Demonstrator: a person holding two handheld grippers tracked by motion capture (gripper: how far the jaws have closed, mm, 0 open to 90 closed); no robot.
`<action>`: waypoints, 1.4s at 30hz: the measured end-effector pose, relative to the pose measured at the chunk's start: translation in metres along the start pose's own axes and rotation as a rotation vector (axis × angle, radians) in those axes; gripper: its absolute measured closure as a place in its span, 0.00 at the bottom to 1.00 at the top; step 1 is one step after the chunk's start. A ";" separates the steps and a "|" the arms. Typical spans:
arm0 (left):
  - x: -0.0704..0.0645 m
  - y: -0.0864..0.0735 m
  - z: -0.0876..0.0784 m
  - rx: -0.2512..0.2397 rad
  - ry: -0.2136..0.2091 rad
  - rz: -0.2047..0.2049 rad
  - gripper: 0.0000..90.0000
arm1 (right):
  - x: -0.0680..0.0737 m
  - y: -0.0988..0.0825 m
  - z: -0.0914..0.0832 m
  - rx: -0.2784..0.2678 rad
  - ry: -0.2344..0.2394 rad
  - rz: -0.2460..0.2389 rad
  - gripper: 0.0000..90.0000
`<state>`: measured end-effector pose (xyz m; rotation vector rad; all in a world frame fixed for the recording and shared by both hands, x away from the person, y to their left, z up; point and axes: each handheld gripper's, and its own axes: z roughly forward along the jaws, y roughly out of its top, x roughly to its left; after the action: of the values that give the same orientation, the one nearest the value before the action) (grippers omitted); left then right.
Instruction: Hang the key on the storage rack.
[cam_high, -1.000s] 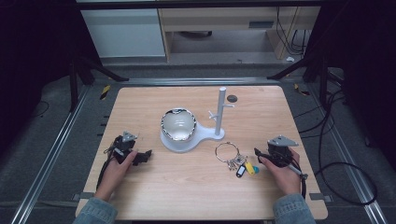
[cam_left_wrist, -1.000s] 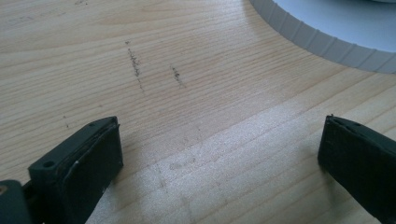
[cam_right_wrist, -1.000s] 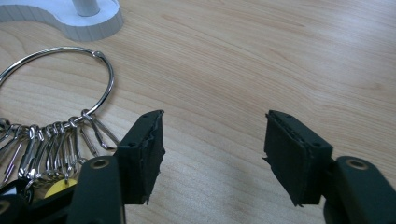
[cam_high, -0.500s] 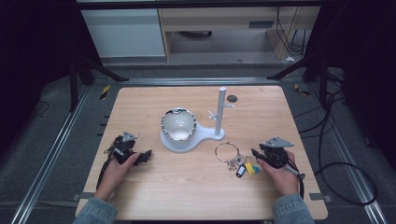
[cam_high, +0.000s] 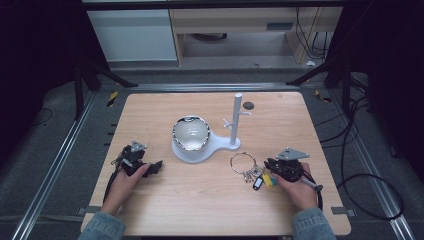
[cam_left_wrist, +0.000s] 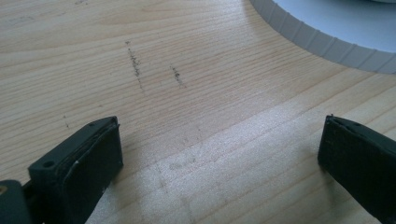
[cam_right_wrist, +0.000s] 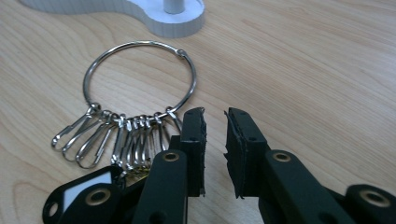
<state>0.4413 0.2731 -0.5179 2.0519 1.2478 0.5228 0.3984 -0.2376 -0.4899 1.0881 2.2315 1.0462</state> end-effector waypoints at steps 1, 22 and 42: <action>0.000 0.000 0.000 0.000 0.000 0.000 0.00 | 0.000 0.000 0.000 0.000 0.000 0.000 0.86; 0.000 0.000 0.000 0.000 0.000 0.000 0.00 | 0.007 -0.001 0.013 0.043 0.053 -0.048 0.86; 0.000 0.000 0.000 0.000 0.000 0.000 0.00 | 0.005 -0.002 0.013 0.062 0.035 -0.046 0.98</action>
<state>0.4413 0.2731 -0.5179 2.0521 1.2475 0.5230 0.4034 -0.2288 -0.4993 1.0463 2.3198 0.9899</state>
